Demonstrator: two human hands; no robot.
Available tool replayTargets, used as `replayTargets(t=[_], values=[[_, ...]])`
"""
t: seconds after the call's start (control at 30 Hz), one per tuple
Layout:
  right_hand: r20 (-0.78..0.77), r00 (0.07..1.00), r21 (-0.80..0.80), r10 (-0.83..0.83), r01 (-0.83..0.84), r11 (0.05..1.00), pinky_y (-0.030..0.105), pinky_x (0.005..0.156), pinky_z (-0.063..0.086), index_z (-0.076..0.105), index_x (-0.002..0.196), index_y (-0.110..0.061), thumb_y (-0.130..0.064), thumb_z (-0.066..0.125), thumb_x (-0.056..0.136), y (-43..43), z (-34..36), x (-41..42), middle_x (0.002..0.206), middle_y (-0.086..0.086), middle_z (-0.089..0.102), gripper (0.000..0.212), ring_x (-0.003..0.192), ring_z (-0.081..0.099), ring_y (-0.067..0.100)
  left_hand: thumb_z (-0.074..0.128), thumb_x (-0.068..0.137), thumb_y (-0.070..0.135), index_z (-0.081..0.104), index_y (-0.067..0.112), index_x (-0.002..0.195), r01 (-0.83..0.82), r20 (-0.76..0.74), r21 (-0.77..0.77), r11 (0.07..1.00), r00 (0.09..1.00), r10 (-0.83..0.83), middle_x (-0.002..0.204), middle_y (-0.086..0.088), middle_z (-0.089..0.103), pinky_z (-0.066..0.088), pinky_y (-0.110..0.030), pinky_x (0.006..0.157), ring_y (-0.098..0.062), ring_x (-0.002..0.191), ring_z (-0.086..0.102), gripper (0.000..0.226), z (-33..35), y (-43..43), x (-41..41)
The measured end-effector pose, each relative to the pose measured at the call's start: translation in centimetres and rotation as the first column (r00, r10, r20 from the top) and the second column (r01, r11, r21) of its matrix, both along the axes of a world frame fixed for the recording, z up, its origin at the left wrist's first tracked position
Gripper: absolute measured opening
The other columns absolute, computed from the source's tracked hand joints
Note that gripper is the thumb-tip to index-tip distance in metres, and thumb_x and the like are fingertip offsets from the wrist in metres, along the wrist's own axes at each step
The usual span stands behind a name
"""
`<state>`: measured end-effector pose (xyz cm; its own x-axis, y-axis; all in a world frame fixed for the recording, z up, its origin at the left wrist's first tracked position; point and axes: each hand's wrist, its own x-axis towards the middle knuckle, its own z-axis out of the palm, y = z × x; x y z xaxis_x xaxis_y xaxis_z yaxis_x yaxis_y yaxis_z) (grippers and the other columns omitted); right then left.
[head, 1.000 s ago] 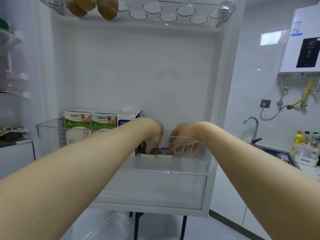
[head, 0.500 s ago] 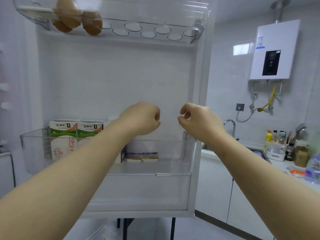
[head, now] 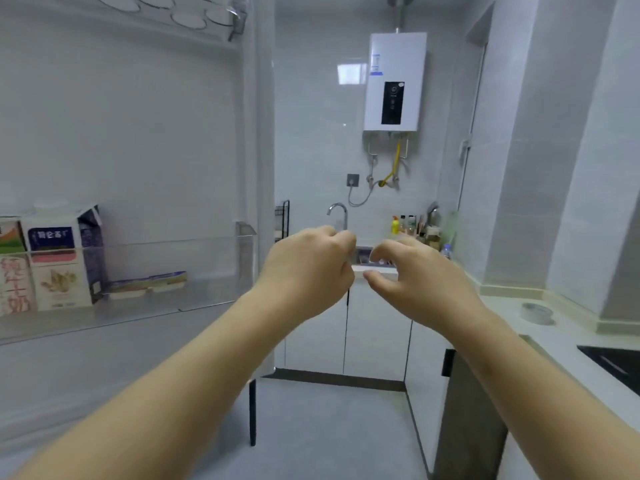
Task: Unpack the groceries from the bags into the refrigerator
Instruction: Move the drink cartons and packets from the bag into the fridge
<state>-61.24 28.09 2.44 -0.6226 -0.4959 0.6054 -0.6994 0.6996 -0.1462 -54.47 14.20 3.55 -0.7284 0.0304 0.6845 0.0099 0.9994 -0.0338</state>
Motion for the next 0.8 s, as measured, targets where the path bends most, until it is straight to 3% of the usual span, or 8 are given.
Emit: replayTargets(t=[0.23,0.4,0.63,0.8], values=[[0.07,0.978,0.036,-0.198,0.196,0.98,0.026,0.071,0.037,0.053,0.12,-0.028,-0.044,0.046,0.092,11.2,-3.9,-0.1,0.121,-0.008,0.054,0.033,0.109,0.05,0.012,0.044,0.094,0.025,0.054,0.018,0.117,0.202,0.071,0.024,0.979,0.977,-0.203,0.115,0.001,0.058,0.041,-0.029,0.069,-0.02,0.1,0.054,0.026,-4.3,9.8,-3.5],[0.141,0.944,0.056,-0.3,0.295,0.954,0.025,0.073,0.039,0.052,0.119,-0.027,-0.043,0.045,0.092,19.9,-6.9,0.0,0.119,-0.008,0.055,0.032,0.105,0.05,0.011,0.043,0.096,0.027,0.053,0.018,0.117,0.305,0.134,0.062,0.95,0.941,-0.311,0.11,0.001,0.058,0.047,-0.028,0.074,-0.018,0.095,0.055,0.025,-7.6,18.0,-5.9],[0.297,0.828,0.126,-0.476,0.46,0.879,0.028,0.083,0.042,0.052,0.12,-0.029,-0.044,0.044,0.093,35.2,-12.1,0.3,0.123,-0.01,0.053,0.032,0.113,0.048,0.012,0.042,0.096,0.026,0.055,0.018,0.11,0.493,0.232,0.13,0.86,0.828,-0.51,0.1,0.002,0.058,0.046,-0.023,0.068,-0.013,0.083,0.053,0.021,-12.5,33.5,-9.1],[0.354,0.712,0.15,-0.606,0.597,0.788,0.027,0.08,0.041,0.051,0.12,-0.03,-0.044,0.043,0.093,44.4,-14.9,1.7,0.123,-0.012,0.052,0.032,0.112,0.048,0.011,0.044,0.094,0.026,0.055,0.018,0.113,0.581,0.303,0.187,0.792,0.733,-0.609,0.106,0.0,0.058,0.052,-0.036,0.075,-0.018,0.092,0.055,0.023,-15.6,43.3,-10.2]])
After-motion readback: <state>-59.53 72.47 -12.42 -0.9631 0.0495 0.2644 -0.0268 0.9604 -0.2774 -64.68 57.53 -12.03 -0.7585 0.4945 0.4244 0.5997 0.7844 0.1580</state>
